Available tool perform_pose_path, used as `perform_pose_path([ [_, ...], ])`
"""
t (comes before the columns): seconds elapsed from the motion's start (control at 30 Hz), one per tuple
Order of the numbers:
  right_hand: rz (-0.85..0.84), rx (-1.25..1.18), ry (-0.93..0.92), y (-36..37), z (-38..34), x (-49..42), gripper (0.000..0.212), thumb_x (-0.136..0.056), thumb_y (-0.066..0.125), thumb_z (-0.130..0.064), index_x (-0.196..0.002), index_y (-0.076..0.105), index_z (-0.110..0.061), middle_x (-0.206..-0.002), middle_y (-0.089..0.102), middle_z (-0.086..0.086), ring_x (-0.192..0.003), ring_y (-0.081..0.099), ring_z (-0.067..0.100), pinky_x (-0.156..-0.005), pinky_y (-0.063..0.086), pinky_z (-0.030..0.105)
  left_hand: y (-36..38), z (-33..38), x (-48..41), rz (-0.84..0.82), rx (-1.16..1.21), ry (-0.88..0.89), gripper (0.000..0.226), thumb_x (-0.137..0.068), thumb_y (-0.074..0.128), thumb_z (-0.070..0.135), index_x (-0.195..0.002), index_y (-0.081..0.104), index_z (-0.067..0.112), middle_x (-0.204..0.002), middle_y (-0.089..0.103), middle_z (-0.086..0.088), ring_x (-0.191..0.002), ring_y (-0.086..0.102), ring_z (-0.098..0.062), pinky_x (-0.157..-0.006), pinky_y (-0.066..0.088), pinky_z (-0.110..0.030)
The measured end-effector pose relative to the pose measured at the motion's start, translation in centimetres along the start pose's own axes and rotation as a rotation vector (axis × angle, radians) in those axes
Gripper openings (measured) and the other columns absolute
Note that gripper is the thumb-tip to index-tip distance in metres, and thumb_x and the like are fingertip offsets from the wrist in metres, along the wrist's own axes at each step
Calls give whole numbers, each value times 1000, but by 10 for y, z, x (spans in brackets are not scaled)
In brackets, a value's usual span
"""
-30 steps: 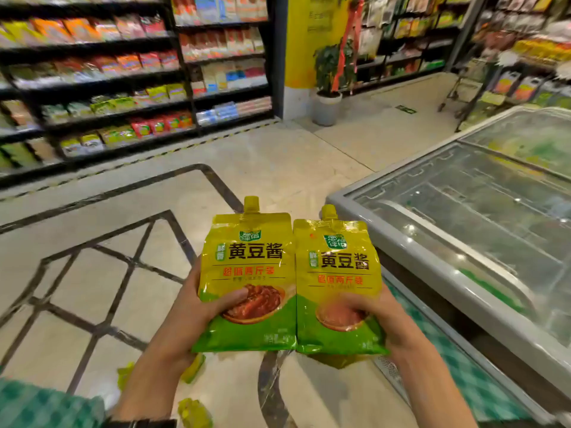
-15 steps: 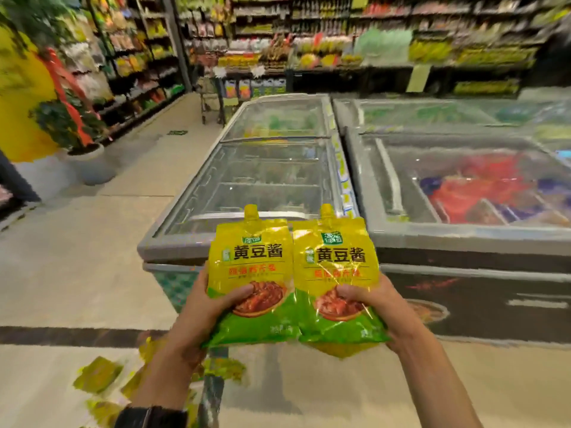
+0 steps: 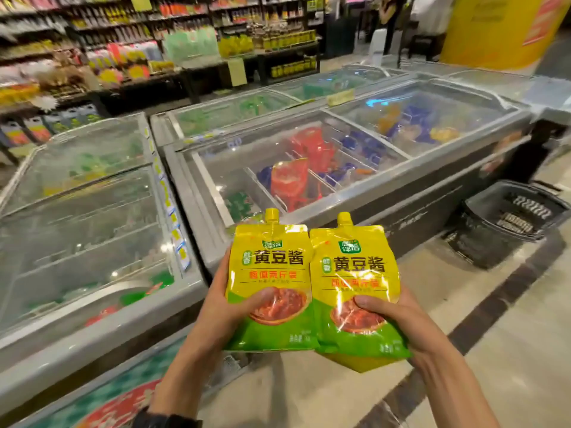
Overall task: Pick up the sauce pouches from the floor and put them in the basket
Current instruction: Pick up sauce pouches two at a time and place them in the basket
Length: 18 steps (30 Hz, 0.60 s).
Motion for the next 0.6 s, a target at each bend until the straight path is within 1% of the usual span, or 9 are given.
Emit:
perform_pose_path([
  [0.07, 84, 5, -22, -36, -12, -3, 91, -37, 96, -24, -120, 62, -8, -112, 73, 19, -96, 72, 36, -72, 60, 38, 36, 0, -32, -49, -38, 30, 91, -61, 87, 22, -139, 44, 38, -109, 75, 13, -96, 73, -8, -73, 57, -20],
  [0.1, 121, -4, -28, -51, -16, -5, 92, -38, 96, -25, -121, 61, -8, -113, 72, 19, -98, 71, 37, -74, 60, 39, 53, -1, -48, -82, -48, 43, 92, -67, 85, 16, -143, 39, 39, -111, 73, 18, -99, 71, -4, -77, 58, -21],
  [0.17, 202, -31, -36, -76, -22, -8, 88, -40, 95, -22, -119, 62, -9, -113, 72, 19, -98, 71, 38, -75, 61, 40, 79, -1, -78, -124, -53, 53, 92, -78, 81, 11, -147, 30, 42, -122, 65, 26, -112, 65, -2, -96, 55, -31],
  [0.23, 303, -62, -48, -100, -25, -12, 85, -40, 96, -20, -118, 62, -10, -110, 73, 19, -96, 72, 37, -74, 61, 39, 104, -4, -111, -179, -54, 56, 84, -88, 68, 8, -149, 24, 45, -135, 50, 31, -124, 56, 0, -106, 47, -31],
  [0.33, 453, -54, -90, -129, -34, -24, 92, -40, 93, -17, -124, 57, -12, -108, 74, 16, -94, 73, 35, -69, 61, 37, 141, -7, -161, -289, -53, 70, 85, -90, 63, 7, -151, 18, 45, -137, 38, 37, -114, 46, 28, -94, 43, -5],
  [0.4, 545, -44, -122, -142, -44, -34, 98, -42, 93, -16, -130, 52, -13, -110, 73, 16, -95, 73, 35, -68, 60, 36, 164, -8, -197, -372, -52, 88, 82, -93, 59, 4, -149, 16, 46, -136, 30, 42, -107, 35, 40, -87, 36, 5],
  [0.5, 678, -56, -181, -159, -64, -46, 117, -35, 98, -24, -140, 44, -22, -114, 73, 13, -99, 72, 35, -70, 60, 38, 200, -20, -251, -480, -18, 62, 81, -94, 52, -7, -150, 18, 40, -133, 29, 53, -107, 30, 43, -79, 30, 11],
  [0.53, 722, -54, -227, -164, -77, -48, 119, -38, 97, -21, -143, 41, -31, -116, 73, 9, -101, 71, 34, -71, 60, 38, 214, -18, -266, -510, 1, 73, 82, -92, 52, -10, -150, 20, 39, -130, 31, 57, -108, 31, 42, -79, 30, 11],
  [0.6, 801, -21, -308, -176, -104, -49, 121, -48, 93, -13, -143, 30, -53, -121, 71, -1, -104, 71, 29, -72, 60, 35, 246, -13, -287, -600, 41, 74, 79, -92, 51, -9, -147, 25, 42, -133, 35, 50, -105, 37, 40, -76, 34, 9],
])
Point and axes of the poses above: each hand's wrist, its own x-axis away from the middle knuckle, its own y-axis out of the palm, z = x × y, the point moved 10 cm from there along -x, towards the middle knuckle
